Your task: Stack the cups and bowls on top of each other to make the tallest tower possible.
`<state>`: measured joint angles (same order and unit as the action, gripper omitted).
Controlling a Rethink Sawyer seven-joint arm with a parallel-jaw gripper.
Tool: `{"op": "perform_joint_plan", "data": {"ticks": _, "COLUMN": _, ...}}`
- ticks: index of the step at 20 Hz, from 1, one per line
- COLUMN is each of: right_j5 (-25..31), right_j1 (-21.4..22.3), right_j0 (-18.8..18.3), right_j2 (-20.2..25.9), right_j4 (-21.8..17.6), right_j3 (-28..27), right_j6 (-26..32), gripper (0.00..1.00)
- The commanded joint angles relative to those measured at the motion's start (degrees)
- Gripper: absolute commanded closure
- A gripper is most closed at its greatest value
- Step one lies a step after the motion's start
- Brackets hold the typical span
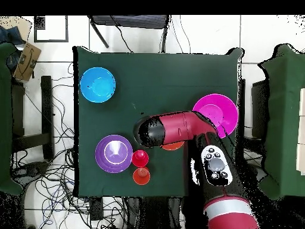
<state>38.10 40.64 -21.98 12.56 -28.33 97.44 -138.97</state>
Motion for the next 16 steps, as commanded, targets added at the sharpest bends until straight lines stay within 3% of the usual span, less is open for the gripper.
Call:
{"op": "perform_joint_plan", "data": {"ticks": 1, "right_j5": 4.0, "right_j1": 2.2, "right_j0": -0.3, "right_j2": 5.5, "right_j4": -3.4, "right_j3": 0.0, "right_j6": 14.5, "gripper": 1.00}}
{"op": "perform_joint_plan", "data": {"ticks": 16, "right_j5": 2.2, "right_j1": -0.8, "right_j0": 1.0, "right_j2": 5.0, "right_j4": -4.7, "right_j3": -1.7, "right_j6": 12.5, "gripper": 1.00}}
